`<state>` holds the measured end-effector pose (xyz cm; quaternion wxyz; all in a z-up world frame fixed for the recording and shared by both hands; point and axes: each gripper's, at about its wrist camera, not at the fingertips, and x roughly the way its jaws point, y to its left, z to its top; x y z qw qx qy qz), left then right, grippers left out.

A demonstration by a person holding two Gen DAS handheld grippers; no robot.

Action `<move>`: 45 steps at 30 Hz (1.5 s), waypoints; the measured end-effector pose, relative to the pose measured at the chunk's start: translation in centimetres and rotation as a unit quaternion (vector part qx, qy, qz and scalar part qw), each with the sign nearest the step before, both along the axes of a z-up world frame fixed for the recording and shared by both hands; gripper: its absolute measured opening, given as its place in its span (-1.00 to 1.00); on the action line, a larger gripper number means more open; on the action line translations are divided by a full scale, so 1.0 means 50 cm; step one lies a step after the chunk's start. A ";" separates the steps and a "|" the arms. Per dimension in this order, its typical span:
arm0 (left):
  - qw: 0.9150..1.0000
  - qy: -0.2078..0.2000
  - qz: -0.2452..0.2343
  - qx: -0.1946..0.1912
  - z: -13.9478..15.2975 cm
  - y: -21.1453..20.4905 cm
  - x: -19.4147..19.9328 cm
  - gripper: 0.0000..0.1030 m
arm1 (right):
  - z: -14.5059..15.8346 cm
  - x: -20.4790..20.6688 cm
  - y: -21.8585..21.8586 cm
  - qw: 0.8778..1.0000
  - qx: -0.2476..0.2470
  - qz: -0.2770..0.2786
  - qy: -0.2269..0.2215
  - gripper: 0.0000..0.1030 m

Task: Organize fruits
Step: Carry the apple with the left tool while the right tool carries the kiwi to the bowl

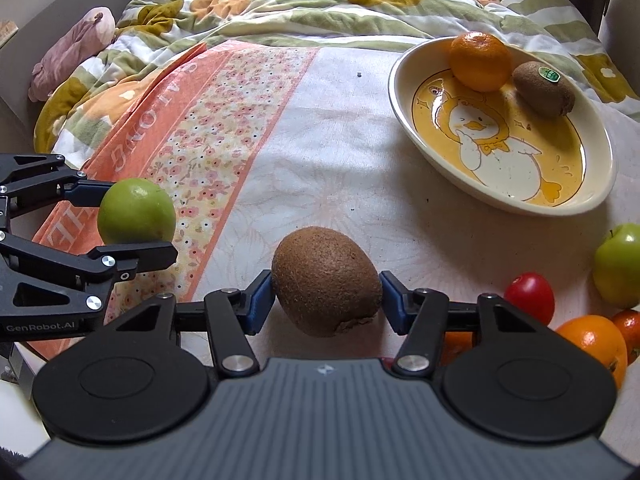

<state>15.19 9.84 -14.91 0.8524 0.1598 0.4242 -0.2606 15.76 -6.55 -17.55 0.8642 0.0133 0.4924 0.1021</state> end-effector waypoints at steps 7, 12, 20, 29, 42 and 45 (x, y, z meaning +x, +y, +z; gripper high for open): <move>1.000 -0.005 0.021 -0.015 0.037 0.010 -0.013 0.16 | 0.048 -0.020 -0.003 1.000 0.010 -0.009 -0.021 0.38; 0.999 -0.017 0.026 -0.025 0.087 0.001 -0.031 0.16 | 0.109 -0.043 -0.017 0.999 0.020 -0.022 -0.035 0.38; 0.997 -0.042 0.045 -0.051 0.175 -0.046 -0.041 0.16 | 0.200 -0.071 -0.091 0.996 0.030 -0.051 -0.067 0.38; 0.993 -0.066 0.071 -0.065 0.216 -0.152 -0.005 0.16 | 0.244 -0.029 -0.223 0.994 0.021 -0.039 -0.099 0.38; 0.993 -0.047 0.099 -0.053 0.167 -0.339 0.088 0.16 | 0.209 0.106 -0.383 0.996 0.019 0.009 -0.091 0.38; 0.992 -0.039 0.111 -0.044 0.144 -0.370 0.119 0.16 | 0.188 0.132 -0.402 0.996 0.023 0.027 -0.083 0.38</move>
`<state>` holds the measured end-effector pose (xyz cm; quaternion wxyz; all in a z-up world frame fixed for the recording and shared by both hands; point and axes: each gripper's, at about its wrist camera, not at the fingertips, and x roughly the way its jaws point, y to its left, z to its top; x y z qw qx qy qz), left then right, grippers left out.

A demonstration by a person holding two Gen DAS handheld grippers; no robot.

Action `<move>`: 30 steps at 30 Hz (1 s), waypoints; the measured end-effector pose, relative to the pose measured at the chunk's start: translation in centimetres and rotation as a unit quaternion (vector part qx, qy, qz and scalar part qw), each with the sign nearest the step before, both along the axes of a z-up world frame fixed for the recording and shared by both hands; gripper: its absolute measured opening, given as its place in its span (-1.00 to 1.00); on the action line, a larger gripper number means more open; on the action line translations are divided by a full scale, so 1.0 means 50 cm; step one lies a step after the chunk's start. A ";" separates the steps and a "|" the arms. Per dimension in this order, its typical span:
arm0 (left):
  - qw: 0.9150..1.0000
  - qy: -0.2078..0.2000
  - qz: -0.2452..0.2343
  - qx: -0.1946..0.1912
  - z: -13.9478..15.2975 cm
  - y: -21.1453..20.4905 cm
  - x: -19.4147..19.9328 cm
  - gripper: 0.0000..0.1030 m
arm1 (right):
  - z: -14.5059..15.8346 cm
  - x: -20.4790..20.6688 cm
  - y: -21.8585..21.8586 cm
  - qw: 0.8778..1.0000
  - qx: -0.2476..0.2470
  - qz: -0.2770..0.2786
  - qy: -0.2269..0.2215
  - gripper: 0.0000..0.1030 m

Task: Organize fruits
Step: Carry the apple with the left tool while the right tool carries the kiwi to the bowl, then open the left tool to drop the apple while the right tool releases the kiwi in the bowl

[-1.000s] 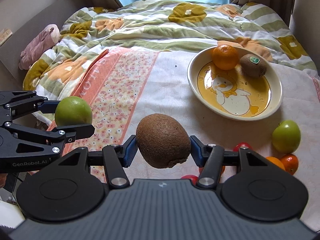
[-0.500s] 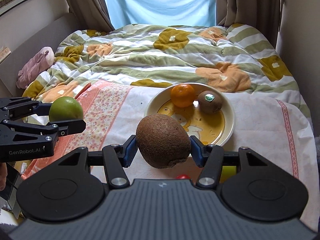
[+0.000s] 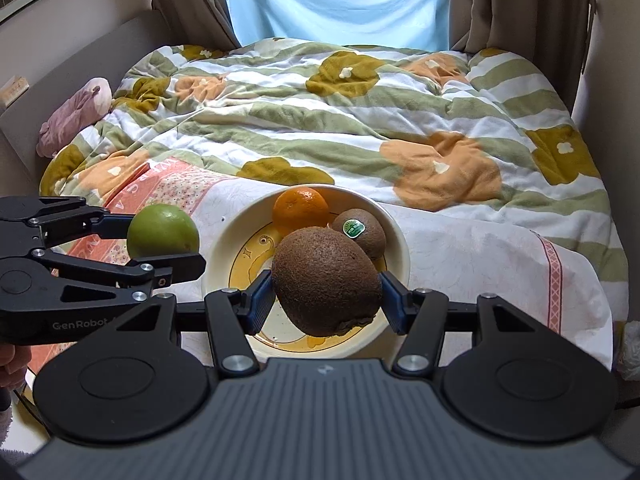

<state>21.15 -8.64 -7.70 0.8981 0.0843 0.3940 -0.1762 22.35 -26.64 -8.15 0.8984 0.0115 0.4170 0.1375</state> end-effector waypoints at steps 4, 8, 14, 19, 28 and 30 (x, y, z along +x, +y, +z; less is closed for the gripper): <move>1.000 0.013 0.014 0.012 -0.035 -0.027 0.044 0.16 | -0.033 0.035 -0.014 1.000 0.003 0.022 0.015 0.38; 0.999 0.026 0.024 0.025 -0.067 -0.042 0.084 0.16 | -0.064 0.063 -0.012 0.999 -0.004 0.043 0.023 0.38; 0.997 0.050 0.026 0.049 -0.119 -0.059 0.127 0.16 | -0.097 0.089 -0.006 0.998 -0.003 0.061 0.034 0.38; 0.996 0.057 0.029 0.065 -0.136 -0.061 0.135 0.16 | -0.113 0.092 -0.001 0.997 -0.006 0.072 0.038 0.38; 0.996 0.038 0.049 0.068 -0.110 -0.057 0.134 0.93 | -0.115 0.080 -0.011 0.996 -0.005 0.077 0.039 0.38; 0.995 0.043 0.056 0.067 -0.100 -0.049 0.127 0.93 | -0.113 0.076 -0.014 0.996 -0.005 0.074 0.040 0.38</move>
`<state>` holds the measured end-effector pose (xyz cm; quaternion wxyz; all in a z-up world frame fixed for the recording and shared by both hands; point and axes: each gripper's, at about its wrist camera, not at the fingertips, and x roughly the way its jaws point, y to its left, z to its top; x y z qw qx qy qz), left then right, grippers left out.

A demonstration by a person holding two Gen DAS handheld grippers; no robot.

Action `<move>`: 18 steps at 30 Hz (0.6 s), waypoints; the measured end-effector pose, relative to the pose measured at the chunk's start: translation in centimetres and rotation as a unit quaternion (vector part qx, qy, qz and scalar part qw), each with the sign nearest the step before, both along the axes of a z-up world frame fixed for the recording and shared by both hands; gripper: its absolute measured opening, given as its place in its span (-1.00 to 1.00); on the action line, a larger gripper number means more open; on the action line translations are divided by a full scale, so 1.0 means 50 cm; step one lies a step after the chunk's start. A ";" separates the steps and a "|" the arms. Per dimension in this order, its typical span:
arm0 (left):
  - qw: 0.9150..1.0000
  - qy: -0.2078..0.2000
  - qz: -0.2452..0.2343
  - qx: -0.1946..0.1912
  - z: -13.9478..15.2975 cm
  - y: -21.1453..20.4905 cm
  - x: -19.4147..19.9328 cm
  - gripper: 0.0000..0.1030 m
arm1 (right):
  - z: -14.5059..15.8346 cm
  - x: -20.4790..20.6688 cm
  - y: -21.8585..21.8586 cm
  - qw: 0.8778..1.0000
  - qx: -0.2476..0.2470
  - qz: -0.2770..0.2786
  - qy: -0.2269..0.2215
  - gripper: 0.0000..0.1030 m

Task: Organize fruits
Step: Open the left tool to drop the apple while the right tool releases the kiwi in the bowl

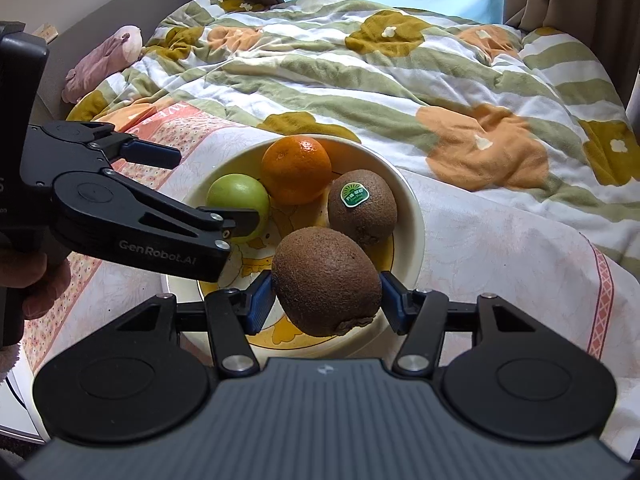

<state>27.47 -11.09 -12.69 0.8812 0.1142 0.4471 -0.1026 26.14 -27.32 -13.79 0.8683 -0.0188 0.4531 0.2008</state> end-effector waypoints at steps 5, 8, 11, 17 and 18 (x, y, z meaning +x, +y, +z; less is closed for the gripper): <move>1.000 -0.001 0.012 -0.008 0.025 0.016 -0.035 0.93 | 0.008 -0.007 -0.002 1.000 -0.006 -0.004 -0.006 0.38; 1.000 -0.001 0.016 -0.011 0.032 0.019 -0.054 0.93 | 0.011 -0.003 0.002 1.000 -0.007 -0.003 -0.008 0.38; 1.000 -0.002 0.022 -0.015 0.037 0.018 -0.069 0.93 | 0.010 0.004 0.011 1.000 -0.011 0.002 -0.009 0.38; 1.000 -0.005 0.026 -0.013 0.039 0.018 -0.089 0.93 | -0.012 0.023 0.024 1.000 -0.015 0.004 -0.005 0.38; 1.000 -0.005 0.025 -0.011 0.038 0.019 -0.091 0.93 | -0.015 0.027 0.026 1.000 -0.015 0.006 -0.005 0.38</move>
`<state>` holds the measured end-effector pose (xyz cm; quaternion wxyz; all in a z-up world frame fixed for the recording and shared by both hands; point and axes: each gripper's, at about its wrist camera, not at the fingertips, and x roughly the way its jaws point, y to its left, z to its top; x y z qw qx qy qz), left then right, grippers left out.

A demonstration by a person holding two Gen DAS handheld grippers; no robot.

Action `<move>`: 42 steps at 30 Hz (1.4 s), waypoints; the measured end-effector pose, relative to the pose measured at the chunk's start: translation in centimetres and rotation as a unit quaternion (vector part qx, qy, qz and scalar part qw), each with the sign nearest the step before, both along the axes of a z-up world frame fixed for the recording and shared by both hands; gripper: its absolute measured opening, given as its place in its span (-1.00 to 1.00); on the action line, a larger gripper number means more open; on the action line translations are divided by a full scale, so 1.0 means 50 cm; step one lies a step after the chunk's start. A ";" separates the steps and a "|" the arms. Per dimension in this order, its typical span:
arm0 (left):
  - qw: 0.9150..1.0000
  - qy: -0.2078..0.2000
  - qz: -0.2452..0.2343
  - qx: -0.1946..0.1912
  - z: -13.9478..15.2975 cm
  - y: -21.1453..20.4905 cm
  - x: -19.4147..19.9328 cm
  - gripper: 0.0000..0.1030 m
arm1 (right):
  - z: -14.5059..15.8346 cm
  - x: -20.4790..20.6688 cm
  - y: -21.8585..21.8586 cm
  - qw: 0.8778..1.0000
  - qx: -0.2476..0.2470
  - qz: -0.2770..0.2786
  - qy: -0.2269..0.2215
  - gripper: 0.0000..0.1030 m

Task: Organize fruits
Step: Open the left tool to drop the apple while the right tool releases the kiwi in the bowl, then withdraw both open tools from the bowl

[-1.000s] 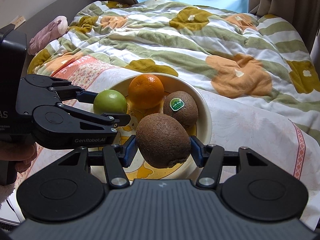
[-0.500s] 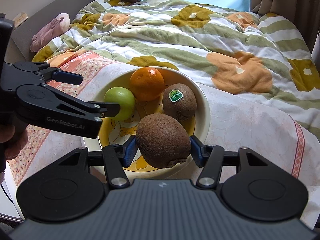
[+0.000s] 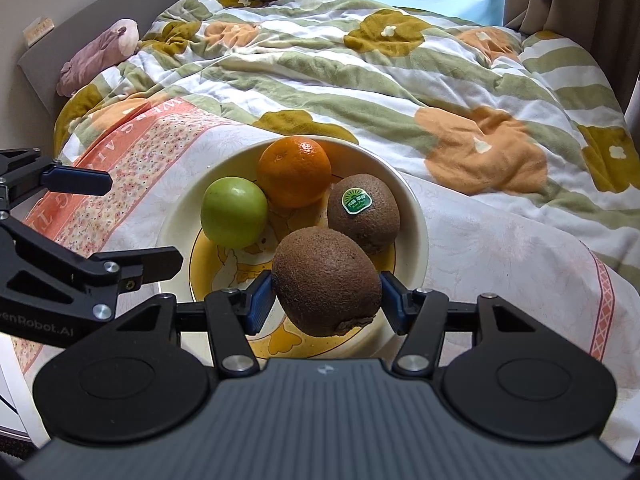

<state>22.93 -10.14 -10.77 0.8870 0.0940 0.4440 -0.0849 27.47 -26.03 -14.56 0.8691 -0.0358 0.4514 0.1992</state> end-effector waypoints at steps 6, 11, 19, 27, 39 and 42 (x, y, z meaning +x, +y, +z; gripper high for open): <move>1.000 0.003 0.005 -0.003 -0.006 0.008 -0.011 0.93 | -0.020 0.017 0.016 1.000 -0.004 0.013 0.001 0.38; 1.000 0.006 0.008 -0.005 -0.005 0.012 -0.018 0.93 | -0.025 0.009 0.022 1.000 -0.004 0.015 -0.013 0.74; 1.000 -0.001 0.027 -0.015 0.013 0.030 -0.030 0.92 | -0.004 -0.015 -0.002 0.998 0.004 0.015 -0.056 1.00; 0.999 -0.021 0.025 -0.012 0.043 0.039 -0.057 0.92 | 0.034 -0.050 -0.006 0.997 0.002 0.008 -0.074 1.00; 0.995 -0.096 -0.014 -0.026 0.149 0.067 -0.165 0.95 | 0.178 -0.187 -0.043 0.991 0.050 -0.104 -0.064 1.00; 0.992 -0.116 -0.018 -0.037 0.173 0.079 -0.200 0.97 | 0.204 -0.231 -0.053 0.986 0.061 -0.138 -0.074 1.00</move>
